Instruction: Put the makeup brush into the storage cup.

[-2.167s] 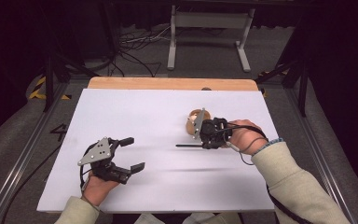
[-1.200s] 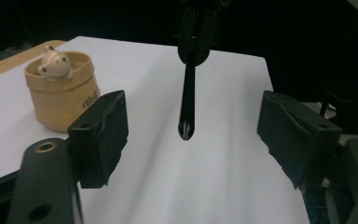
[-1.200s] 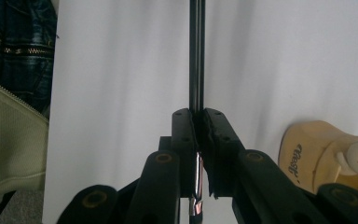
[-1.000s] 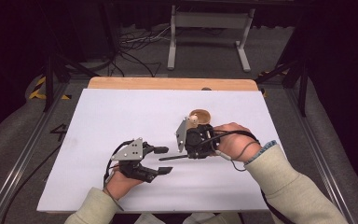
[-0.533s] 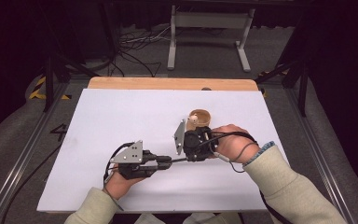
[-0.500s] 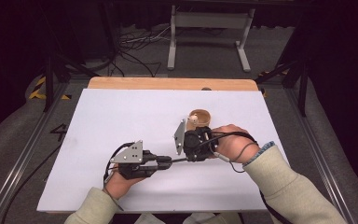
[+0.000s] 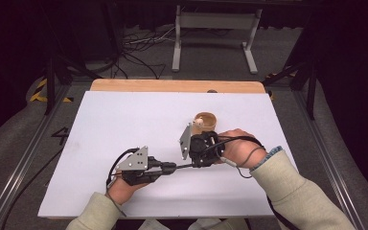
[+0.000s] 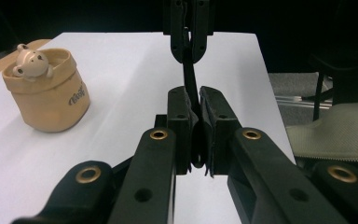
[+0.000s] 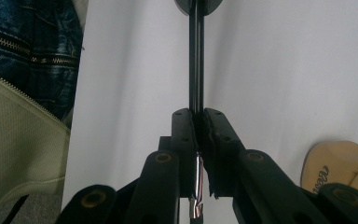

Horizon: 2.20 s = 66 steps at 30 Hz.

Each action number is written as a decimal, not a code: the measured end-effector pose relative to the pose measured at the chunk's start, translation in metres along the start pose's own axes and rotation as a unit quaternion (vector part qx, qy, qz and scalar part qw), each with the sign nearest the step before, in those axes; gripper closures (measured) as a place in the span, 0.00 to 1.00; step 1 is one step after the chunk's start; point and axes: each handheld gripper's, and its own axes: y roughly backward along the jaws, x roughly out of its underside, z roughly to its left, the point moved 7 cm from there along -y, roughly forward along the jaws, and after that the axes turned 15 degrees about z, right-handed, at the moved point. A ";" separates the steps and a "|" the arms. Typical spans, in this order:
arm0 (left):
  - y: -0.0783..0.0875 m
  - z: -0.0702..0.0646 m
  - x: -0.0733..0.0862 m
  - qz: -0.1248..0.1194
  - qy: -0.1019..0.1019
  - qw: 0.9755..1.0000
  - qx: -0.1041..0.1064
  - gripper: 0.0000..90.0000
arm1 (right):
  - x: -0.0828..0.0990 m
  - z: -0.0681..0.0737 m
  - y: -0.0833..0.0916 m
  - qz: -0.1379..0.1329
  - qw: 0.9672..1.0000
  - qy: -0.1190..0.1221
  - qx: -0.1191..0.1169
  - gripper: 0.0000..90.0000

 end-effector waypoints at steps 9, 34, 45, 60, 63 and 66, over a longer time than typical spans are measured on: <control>0.003 0.000 -0.001 -0.003 0.006 1.000 0.005 0.93 | 0.004 0.000 0.005 -0.055 0.998 -0.018 0.002 0.74; 0.013 -0.004 -0.004 -0.036 -0.011 0.999 0.013 0.93 | 0.044 0.008 0.001 -0.217 0.974 -0.061 -0.014 0.76; 0.012 -0.005 -0.003 -0.035 -0.011 0.999 0.017 0.92 | 0.051 0.011 -0.003 -0.215 0.975 -0.058 -0.016 0.90; 0.011 -0.004 -0.001 -0.036 -0.013 0.999 0.030 0.92 | 0.051 0.015 0.000 -0.212 0.976 -0.037 -0.013 0.94; 0.011 -0.004 0.000 -0.036 -0.010 0.999 0.030 0.91 | 0.050 0.016 0.000 -0.209 0.977 -0.038 -0.013 0.94; 0.011 -0.003 0.000 -0.038 -0.005 0.999 0.033 0.91 | 0.049 0.016 0.001 -0.207 0.977 -0.040 -0.008 0.94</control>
